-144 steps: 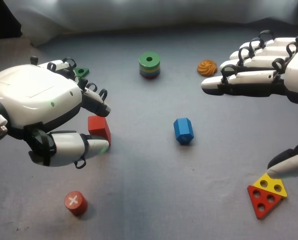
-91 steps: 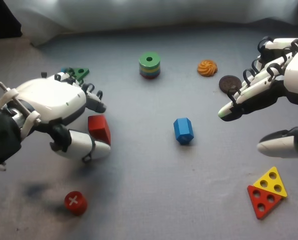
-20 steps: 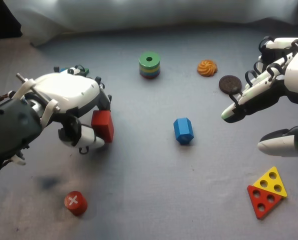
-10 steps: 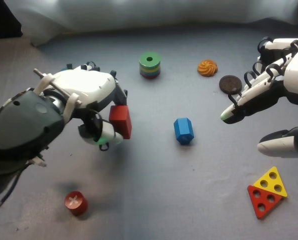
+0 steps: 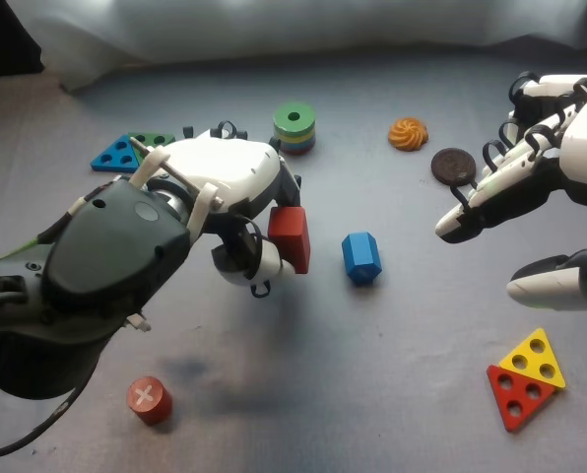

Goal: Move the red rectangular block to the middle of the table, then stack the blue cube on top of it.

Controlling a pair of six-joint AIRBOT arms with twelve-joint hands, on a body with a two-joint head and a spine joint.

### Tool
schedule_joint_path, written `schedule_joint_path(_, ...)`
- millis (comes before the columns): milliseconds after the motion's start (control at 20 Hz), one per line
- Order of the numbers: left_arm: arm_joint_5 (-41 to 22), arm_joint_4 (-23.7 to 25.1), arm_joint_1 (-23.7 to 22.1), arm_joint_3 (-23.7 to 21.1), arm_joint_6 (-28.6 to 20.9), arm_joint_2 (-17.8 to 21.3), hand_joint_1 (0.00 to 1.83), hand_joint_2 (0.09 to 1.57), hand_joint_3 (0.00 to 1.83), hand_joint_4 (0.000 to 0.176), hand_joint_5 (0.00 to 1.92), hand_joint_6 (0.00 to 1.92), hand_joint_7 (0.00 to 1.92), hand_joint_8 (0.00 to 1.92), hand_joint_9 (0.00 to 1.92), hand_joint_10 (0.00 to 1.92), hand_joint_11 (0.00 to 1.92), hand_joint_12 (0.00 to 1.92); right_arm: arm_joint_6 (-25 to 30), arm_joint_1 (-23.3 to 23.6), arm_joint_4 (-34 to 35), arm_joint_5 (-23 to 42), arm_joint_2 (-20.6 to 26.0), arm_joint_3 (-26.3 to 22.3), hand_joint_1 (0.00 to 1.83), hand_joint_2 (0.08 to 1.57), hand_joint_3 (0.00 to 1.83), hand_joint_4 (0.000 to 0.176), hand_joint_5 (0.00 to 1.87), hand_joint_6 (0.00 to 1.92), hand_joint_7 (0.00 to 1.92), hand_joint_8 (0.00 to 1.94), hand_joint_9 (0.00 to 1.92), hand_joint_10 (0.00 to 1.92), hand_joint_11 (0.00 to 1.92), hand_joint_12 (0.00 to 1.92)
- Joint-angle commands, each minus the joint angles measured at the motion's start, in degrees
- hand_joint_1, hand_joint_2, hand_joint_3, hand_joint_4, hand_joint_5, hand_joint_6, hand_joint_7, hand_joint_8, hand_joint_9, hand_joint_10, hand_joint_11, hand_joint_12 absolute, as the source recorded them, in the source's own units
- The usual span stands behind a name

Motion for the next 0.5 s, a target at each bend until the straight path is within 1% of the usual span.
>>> schedule_joint_path(0,-3.81,2.94,-0.13,0.14,0.06,0.38,1.07,1.10,0.00,0.071,1.02,0.92,0.62,0.00,0.50,0.01,0.00,1.01,0.02,0.41,0.45,5.56,0.57,-0.06,0.46,1.22,0.00,0.000,0.65,0.00,0.66,0.00,0.57,0.01,0.00,1.24)
schedule_joint_path(50,-3.92,2.94,0.04,0.16,0.06,0.29,1.07,1.10,0.00,0.071,1.02,0.92,0.62,0.00,0.50,0.01,0.00,1.01,0.02,0.41,0.45,5.56,0.57,-0.06,0.46,1.22,0.00,0.000,0.65,0.00,0.66,0.00,0.57,0.01,0.00,1.24)
schedule_joint_path(100,-4.04,2.94,0.23,0.21,0.06,0.23,1.07,1.10,0.00,0.059,1.01,0.93,0.61,0.00,0.50,0.01,0.00,1.04,0.02,0.41,0.45,5.56,0.57,-0.06,0.46,1.22,0.00,0.000,0.65,0.00,0.66,0.00,0.57,0.01,0.00,1.24)
schedule_joint_path(200,-4.28,2.94,0.71,0.37,0.01,0.09,1.07,1.10,0.00,0.057,1.01,0.92,0.60,0.00,0.49,0.00,0.00,1.02,0.02,0.40,0.45,5.56,0.57,-0.05,0.48,1.21,0.00,0.000,0.66,0.01,0.67,0.00,0.58,0.01,0.00,1.24)
schedule_joint_path(250,-4.39,2.94,1.00,0.49,0.00,-0.01,1.06,1.10,0.00,0.075,1.01,0.92,0.61,0.00,0.50,0.00,0.00,1.03,0.02,0.40,0.45,5.56,0.57,-0.05,0.49,1.22,0.00,0.000,0.66,0.00,0.67,0.00,0.58,0.01,0.00,1.24)
schedule_joint_path(300,-4.50,2.94,1.26,0.62,-0.07,-0.10,1.06,1.10,0.00,0.067,1.01,0.94,0.60,0.00,0.49,0.00,0.00,1.03,0.02,0.39,0.45,5.56,0.57,-0.05,0.48,1.22,0.00,0.000,0.65,0.00,0.67,0.00,0.58,0.01,0.00,1.24)
schedule_joint_path(350,-4.54,3.00,1.51,0.77,-0.21,-0.21,1.06,1.10,0.00,0.075,1.01,0.94,0.60,0.00,0.49,0.00,0.00,1.02,0.02,0.38,0.45,5.56,0.58,-0.05,0.47,1.22,0.00,0.000,0.66,0.00,0.67,0.00,0.58,0.01,0.00,1.25)
schedule_joint_path(400,-4.60,3.12,1.83,0.91,-0.43,-0.30,1.06,1.10,0.00,0.080,1.01,0.94,0.60,0.00,0.48,0.00,0.00,1.01,0.02,0.38,0.45,5.56,0.58,-0.05,0.47,1.22,0.00,0.000,0.65,0.00,0.67,0.00,0.58,0.01,0.00,1.24)
schedule_joint_path(450,-4.75,3.27,2.08,0.99,-0.72,-0.35,1.06,1.10,0.00,0.080,1.01,0.94,0.60,0.00,0.48,0.00,0.00,1.01,0.02,0.38,0.45,5.56,0.58,-0.05,0.47,1.22,0.00,0.000,0.65,0.00,0.67,0.00,0.58,0.01,0.00,1.24)
